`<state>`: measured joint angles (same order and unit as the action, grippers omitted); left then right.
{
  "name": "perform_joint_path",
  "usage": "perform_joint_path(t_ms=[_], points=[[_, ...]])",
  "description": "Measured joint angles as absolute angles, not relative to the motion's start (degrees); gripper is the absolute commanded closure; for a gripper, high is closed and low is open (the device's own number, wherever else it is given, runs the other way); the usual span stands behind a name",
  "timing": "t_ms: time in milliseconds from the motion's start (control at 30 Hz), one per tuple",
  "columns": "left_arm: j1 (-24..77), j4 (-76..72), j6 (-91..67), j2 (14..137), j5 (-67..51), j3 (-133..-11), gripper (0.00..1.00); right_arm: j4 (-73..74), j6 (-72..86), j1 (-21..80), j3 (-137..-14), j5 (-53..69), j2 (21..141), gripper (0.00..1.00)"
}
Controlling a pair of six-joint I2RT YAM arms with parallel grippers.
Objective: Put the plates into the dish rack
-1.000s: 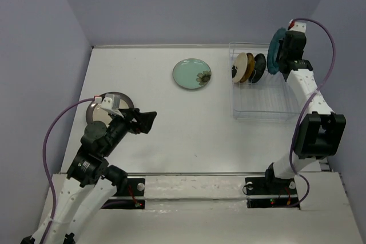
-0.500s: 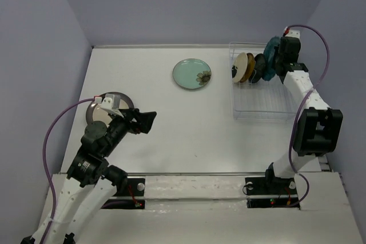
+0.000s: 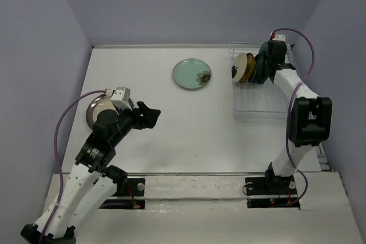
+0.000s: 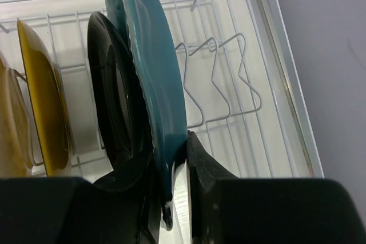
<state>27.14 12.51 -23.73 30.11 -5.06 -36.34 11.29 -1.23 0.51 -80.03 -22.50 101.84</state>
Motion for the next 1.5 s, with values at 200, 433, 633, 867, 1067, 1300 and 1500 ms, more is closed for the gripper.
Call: perform_joint_path(t_ms=[200,433,633,867,1067,1300,1500], points=[[26.89,6.09,-29.54,38.33,-6.87,-36.47,0.18,10.63,3.81,0.95,-79.94,-25.56,101.67,0.17],[26.89,-6.61,-38.79,57.82,-7.94,-37.10,0.19,13.61,12.34,0.95,-80.14,-27.24,98.06,0.06],[26.89,-14.31,-44.56,78.26,-5.30,-43.57,0.19,14.02,20.25,0.95,-72.82,-26.28,82.65,0.06],[26.83,-16.82,-46.50,103.13,-1.96,-62.98,0.23,9.26,26.26,0.95,-57.60,-17.67,62.92,0.09],[26.11,-14.46,-46.24,119.85,3.90,-79.00,0.27,6.35,30.20,0.95,-47.88,-5.04,52.40,0.10],[24.49,-14.79,-49.34,124.88,6.33,-83.92,0.30,5.10,32.16,1.23,-44.47,4.21,48.73,0.10],[23.51,-20.86,-51.75,122.76,5.89,-78.52,0.25,4.62,32.80,1.32,-43.94,7.62,48.51,0.11]])
